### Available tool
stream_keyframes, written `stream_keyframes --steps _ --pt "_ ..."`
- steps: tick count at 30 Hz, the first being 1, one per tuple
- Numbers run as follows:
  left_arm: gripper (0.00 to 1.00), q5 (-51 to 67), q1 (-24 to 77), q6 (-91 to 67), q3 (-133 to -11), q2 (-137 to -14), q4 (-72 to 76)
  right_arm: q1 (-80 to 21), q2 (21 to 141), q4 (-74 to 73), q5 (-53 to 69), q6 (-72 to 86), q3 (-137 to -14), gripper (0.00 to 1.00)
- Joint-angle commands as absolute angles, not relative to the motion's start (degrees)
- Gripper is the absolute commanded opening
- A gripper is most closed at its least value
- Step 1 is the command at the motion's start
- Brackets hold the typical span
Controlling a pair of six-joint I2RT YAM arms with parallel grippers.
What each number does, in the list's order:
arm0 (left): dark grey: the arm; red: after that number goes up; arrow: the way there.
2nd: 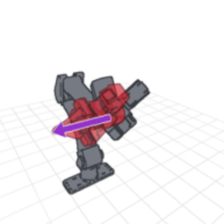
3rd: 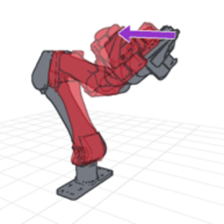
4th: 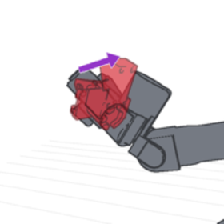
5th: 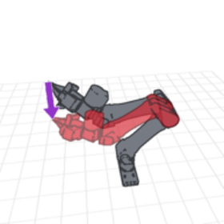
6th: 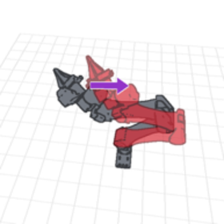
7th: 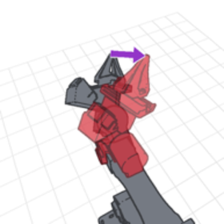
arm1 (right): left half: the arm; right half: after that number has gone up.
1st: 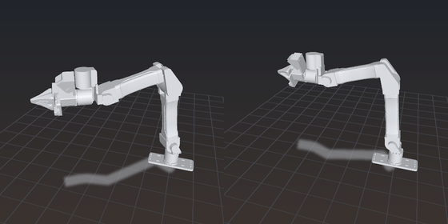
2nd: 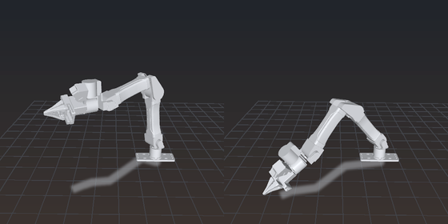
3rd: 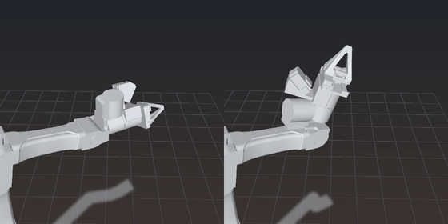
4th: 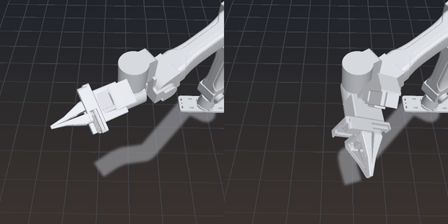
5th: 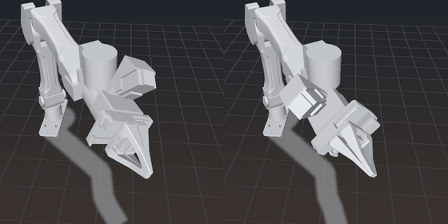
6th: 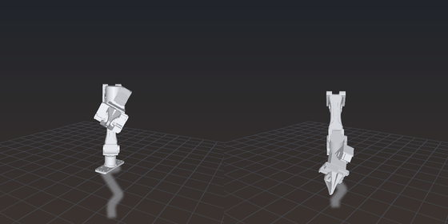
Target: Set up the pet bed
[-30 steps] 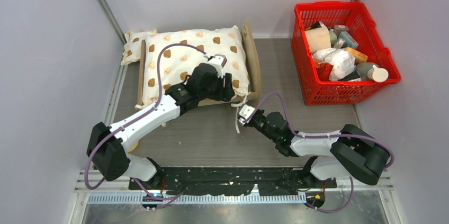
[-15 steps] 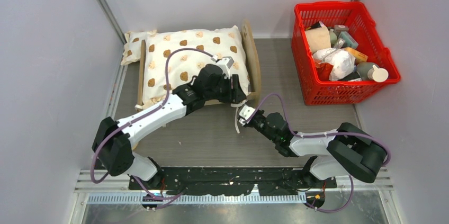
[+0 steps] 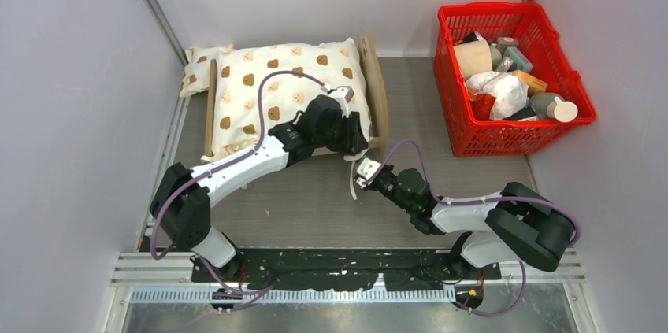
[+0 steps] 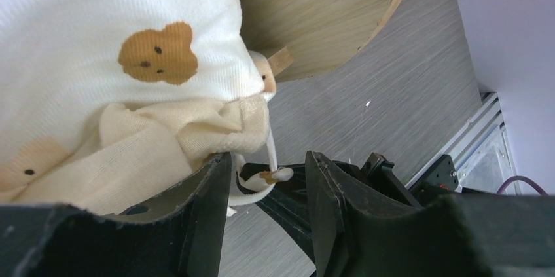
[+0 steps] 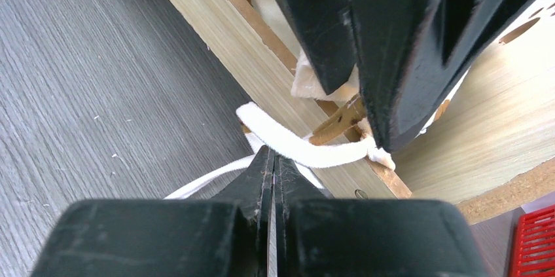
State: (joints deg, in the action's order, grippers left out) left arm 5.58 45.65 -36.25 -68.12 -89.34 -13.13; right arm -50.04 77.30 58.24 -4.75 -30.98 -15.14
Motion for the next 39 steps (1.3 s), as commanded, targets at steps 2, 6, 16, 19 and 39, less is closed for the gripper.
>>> stream_keyframes --steps 2,6,16,19,39 --pt "0.49 4.03 45.7 -35.1 -71.45 -90.21 -10.93 -50.01 77.56 61.97 -4.05 -31.45 -14.97 0.05" --pt "0.44 5.15 45.7 -35.24 -72.05 -91.2 -10.99 -49.93 77.4 62.02 -3.99 -31.46 -14.91 0.05" --pt "0.0 6.34 45.75 -35.78 -69.43 -89.42 -9.12 -49.92 74.6 55.16 -8.49 -22.93 -16.4 0.21" --pt "0.0 5.23 45.63 -35.3 -69.88 -89.11 -8.89 -49.92 69.28 42.31 -11.08 -8.27 -18.33 0.36" --pt "0.0 5.27 45.64 -36.78 -66.84 -86.79 0.43 -54.12 81.54 41.7 -19.3 23.67 -17.56 0.58"
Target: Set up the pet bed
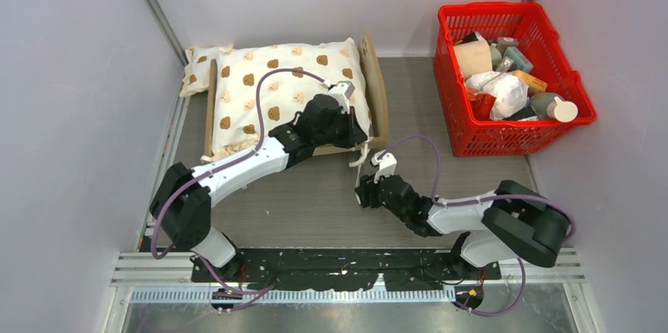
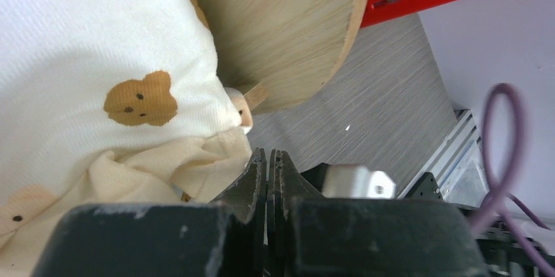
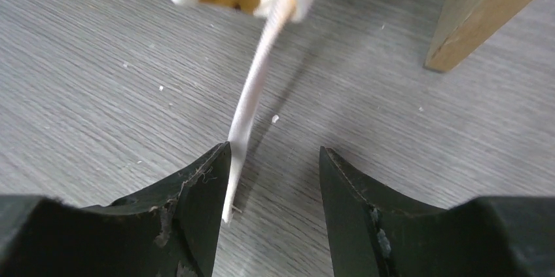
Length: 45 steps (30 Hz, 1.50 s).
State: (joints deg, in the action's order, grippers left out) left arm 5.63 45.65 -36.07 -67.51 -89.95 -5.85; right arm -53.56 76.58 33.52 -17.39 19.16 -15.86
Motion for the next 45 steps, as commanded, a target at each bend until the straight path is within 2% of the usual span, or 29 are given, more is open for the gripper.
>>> stream_keyframes --steps 1,3,4,5,6,7,9,12,18,26,33,36,39,40,42,43,45 --pt "0.0 5.17 45.62 -36.49 -66.75 -86.75 1.7 -54.13 83.47 42.12 -19.22 23.92 -17.81 0.57" --pt "0.0 4.23 45.62 -35.95 -66.78 -86.83 3.05 -54.15 85.25 43.0 -18.9 24.93 -17.76 0.49" --pt "0.0 3.71 45.54 -35.44 -66.92 -86.9 3.74 -54.14 85.34 42.57 -18.9 25.99 -17.67 0.34" --pt "0.0 3.02 45.4 -35.16 -67.09 -87.01 4.54 -54.14 84.84 41.51 -19.01 26.4 -17.36 0.27" --pt "0.0 2.54 45.13 -34.89 -67.0 -87.01 5.78 -54.14 83.61 40.97 -19.17 26.99 -16.94 0.11" --pt "0.0 1.95 44.79 -34.77 -66.66 -87.08 7.68 -54.16 82.07 39.16 -20.2 27.29 -16.01 0.07" --pt "0.0 1.0 44.1 -34.22 -66.15 -87.37 13.21 -54.14 78.81 34.33 -24.38 29.31 -15.09 0.05" --pt "0.0 -0.77 43.74 -32.05 -67.84 -89.05 16.65 -53.57 75.31 29.8 -31.42 32.46 -14.59 0.05" --pt "0.0 -1.69 42.88 -32.21 -70.54 -91.37 17.38 -52.42 73.9 21.84 -37.03 31.39 -19.48 0.05" --pt "0.0 -1.91 41.14 -32.33 -70.35 -88.89 18.34 -50.99 71.27 7.14 -47.99 43.52 -18.7 0.05" --pt "0.0 -4.64 40.88 -30.38 -68.83 -85.12 18.25 -50.98 65.01 0.82 -53.13 51.06 -15.89 0.05" --pt "0.0 -3.26 40.71 -30.28 -66.78 -82.93 21.74 -50.98 66.21 0.65 -52.99 52.45 -16.56 0.05" --pt "0.0 2.49 40.82 -31.84 -67.23 -81.94 21.77 -50.97 65.92 16.79 -47.0 43.33 -13.58 0.05" --pt "0.0 4.04 40.94 -32.57 -67.38 -82.18 21.51 -50.97 64.58 20.39 -41.04 36.91 -13.12 0.05" --pt "0.0 6.8 41.11 -33.89 -67.01 -83.0 21.75 -51.01 62.4 23.83 -33.8 29.93 -14.39 0.16" --pt "0.0 7.34 41.2 -34.38 -66.56 -83.38 22.02 -50.95 61.92 24.5 -32.33 27.02 -14.89 0.3" --pt "0.0 7.62 41.39 -35.23 -64.95 -83.87 23.32 -50.97 61.21 27.73 -27.89 20.76 -15.14 0.46"
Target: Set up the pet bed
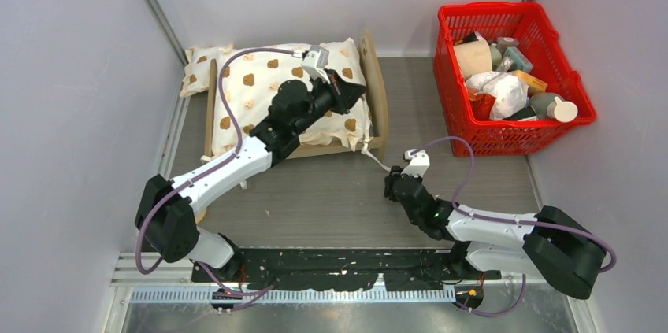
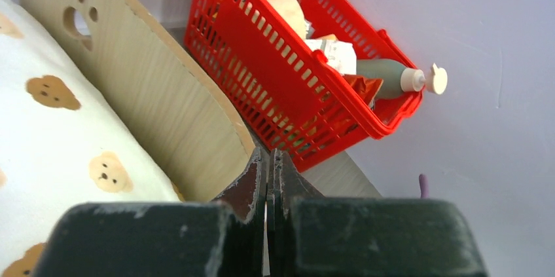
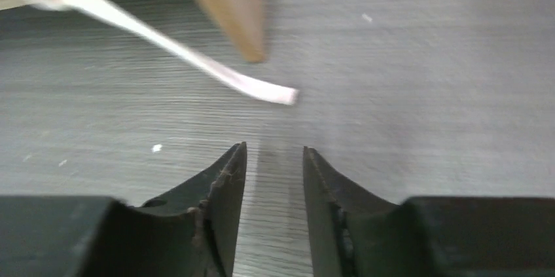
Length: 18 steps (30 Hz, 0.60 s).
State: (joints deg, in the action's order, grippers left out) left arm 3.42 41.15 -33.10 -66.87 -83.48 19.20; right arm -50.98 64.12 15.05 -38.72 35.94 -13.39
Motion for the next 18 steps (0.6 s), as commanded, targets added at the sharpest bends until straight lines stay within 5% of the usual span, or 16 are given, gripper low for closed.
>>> stream_keyframes --steps 1,11,18 --pt "0.0 7.85 41.4 -35.51 -64.06 -83.99 24.33 -50.98 61.45 28.63 -25.8 19.08 -15.17 0.51" --pt "0.0 7.36 41.4 -35.67 -61.52 -83.24 25.8 -50.51 72.99 38.1 -21.89 1.31 -17.97 0.66" --pt "0.0 6.86 41.4 -35.81 -61.21 -83.18 25.57 -50.1 81.05 42.72 -31.74 -1.03 -19.89 0.61"
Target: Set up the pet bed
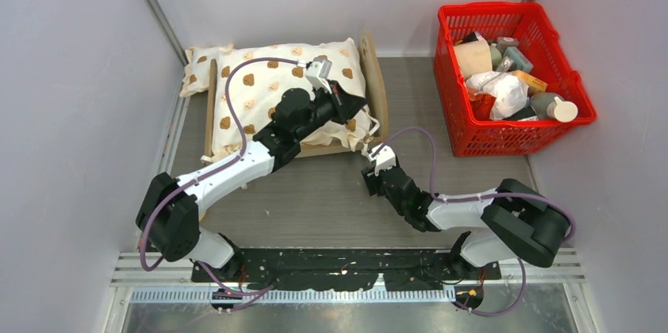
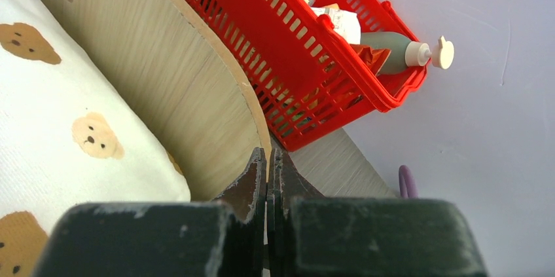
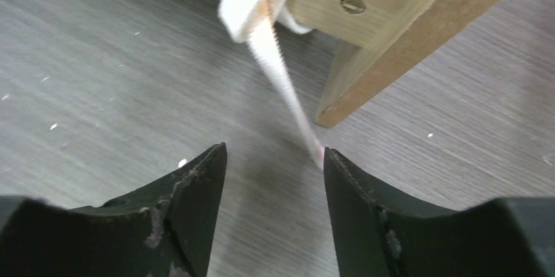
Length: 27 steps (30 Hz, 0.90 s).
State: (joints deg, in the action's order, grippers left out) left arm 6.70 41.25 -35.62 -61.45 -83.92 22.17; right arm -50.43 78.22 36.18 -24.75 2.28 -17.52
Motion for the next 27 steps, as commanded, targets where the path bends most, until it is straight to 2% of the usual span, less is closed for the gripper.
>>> stream_keyframes --steps 1,2,4,6,14,27 --pt "0.0 6.86 41.4 -35.85 -61.08 -83.16 25.75 -50.1 81.57 43.27 -32.57 -1.03 -20.22 0.54" --pt "0.0 6.5 41.4 -35.9 -60.86 -83.07 25.82 -50.12 82.4 43.43 -34.42 -0.86 -20.31 0.48" --pt "0.0 5.44 41.4 -35.68 -60.53 -82.7 25.94 -50.1 82.67 41.8 -38.09 1.3 -20.85 0.14" --pt "0.0 3.48 41.4 -34.81 -60.59 -82.41 24.86 -50.1 81.46 36.6 -41.82 5.69 -21.85 0.06" --pt "0.0 -7.54 41.4 -29.86 -64.52 -80.42 20.26 -49.93 75.89 14.53 -44.54 32.03 -22.17 0.05" --pt "0.0 -7.52 41.4 -26.98 -65.29 -73.52 20.59 -46.91 80.66 13.07 -42.94 42.49 -21.91 0.05"
